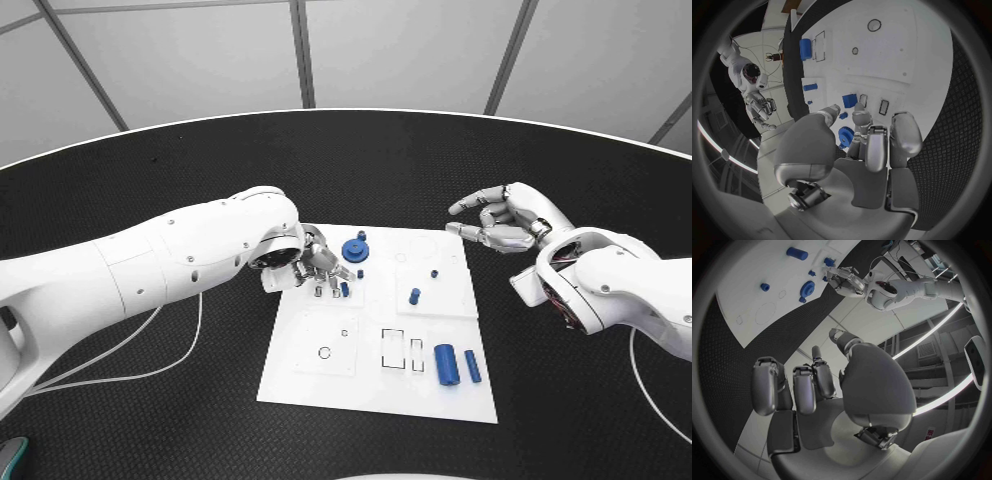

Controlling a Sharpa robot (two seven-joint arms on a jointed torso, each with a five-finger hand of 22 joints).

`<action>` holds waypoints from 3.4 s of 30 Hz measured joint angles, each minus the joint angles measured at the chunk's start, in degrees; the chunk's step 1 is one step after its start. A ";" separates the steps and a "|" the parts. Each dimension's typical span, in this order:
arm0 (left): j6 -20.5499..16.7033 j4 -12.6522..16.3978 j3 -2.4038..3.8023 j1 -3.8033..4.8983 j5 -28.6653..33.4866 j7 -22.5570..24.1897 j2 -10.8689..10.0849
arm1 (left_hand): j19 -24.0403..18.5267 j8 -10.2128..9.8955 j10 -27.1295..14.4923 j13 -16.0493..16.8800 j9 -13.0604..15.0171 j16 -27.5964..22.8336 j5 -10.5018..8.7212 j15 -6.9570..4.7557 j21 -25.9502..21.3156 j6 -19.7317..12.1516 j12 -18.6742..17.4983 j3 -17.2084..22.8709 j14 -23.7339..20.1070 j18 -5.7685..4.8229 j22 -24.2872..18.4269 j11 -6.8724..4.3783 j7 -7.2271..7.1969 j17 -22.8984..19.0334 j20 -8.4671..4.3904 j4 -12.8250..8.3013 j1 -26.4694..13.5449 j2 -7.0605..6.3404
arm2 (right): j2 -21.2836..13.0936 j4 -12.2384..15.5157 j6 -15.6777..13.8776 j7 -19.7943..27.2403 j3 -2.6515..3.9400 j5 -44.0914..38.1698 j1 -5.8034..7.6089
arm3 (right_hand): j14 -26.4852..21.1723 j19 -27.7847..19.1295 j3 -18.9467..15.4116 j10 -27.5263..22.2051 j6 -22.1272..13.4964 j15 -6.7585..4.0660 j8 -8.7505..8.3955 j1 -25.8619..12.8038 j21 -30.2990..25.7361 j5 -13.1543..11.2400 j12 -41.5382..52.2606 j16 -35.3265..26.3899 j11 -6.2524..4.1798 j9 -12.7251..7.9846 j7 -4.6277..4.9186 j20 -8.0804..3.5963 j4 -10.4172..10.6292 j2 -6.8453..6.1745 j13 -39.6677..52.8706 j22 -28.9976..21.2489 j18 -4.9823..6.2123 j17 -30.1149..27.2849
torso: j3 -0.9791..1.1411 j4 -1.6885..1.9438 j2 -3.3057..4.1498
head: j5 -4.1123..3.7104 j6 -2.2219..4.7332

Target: Assemble the parts on the task board

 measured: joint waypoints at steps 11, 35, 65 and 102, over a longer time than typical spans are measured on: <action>-1.47 0.12 -0.03 -0.54 1.66 0.69 -0.23 | 0.00 0.44 0.00 0.32 0.29 0.00 0.39 0.00 0.00 0.00 0.40 0.00 0.00 0.00 0.13 0.00 0.00 0.00 0.00 0.00 0.94 0.41 | -0.04 0.00 0.08 0.03 0.00 0.00 0.00 | 0.00 0.00 0.00 0.00 0.00 0.00 0.00 0.00 0.00 0.00 0.00 0.00 0.00 0.00 0.00 0.00 0.00 0.00 -0.01 0.00 0.00 0.00 | 0.00 0.06 -0.05 | 0.42 0.65; -0.53 -0.33 -0.03 -0.63 1.95 0.46 0.31 | -0.01 0.44 0.00 0.31 0.43 0.00 0.39 0.00 0.01 0.00 0.40 0.00 0.00 0.00 0.19 0.00 0.00 -0.01 0.01 0.00 1.49 0.48 | 0.27 -0.23 0.42 -0.12 0.00 0.00 0.00 | 0.00 0.00 0.16 0.00 0.00 0.00 0.00 0.00 0.00 0.39 0.00 0.00 0.00 0.00 0.00 0.00 0.16 0.00 -0.02 -0.01 0.00 -0.01 | 0.02 0.07 -0.01 | 0.45 0.68; 0.44 -1.10 -0.06 -0.70 1.95 0.32 1.08 | -0.01 0.43 0.00 0.33 0.80 0.20 0.39 0.00 0.30 -0.22 0.67 1.77 0.00 0.00 0.54 0.00 -0.23 0.01 0.02 -0.17 4.34 1.82 | 0.40 -0.30 0.72 -0.24 0.00 0.00 0.00 | 0.00 0.00 0.16 0.17 0.00 0.00 0.00 0.00 0.00 0.39 0.00 0.00 -0.17 -0.01 0.00 0.00 0.16 0.00 -0.03 -0.02 0.00 0.03 | 0.01 0.12 0.05 | 0.26 0.38; -3.32 5.20 -0.04 -0.66 2.23 2.27 -4.61 | 0.16 4.04 0.91 0.69 4.75 0.19 0.77 -0.42 1.12 -2.75 2.47 21.79 0.01 -0.55 1.87 -0.15 0.28 0.02 -0.15 -1.03 10.95 -1.39 | 0.58 -0.87 0.95 -0.19 -0.01 0.00 -0.01 | -0.20 0.00 0.16 0.16 0.00 -0.20 0.22 0.00 0.00 0.39 0.00 0.00 -0.16 -0.01 0.00 0.00 0.16 0.00 -0.04 -0.02 0.00 0.01 | -0.03 0.26 -0.15 | 0.77 0.37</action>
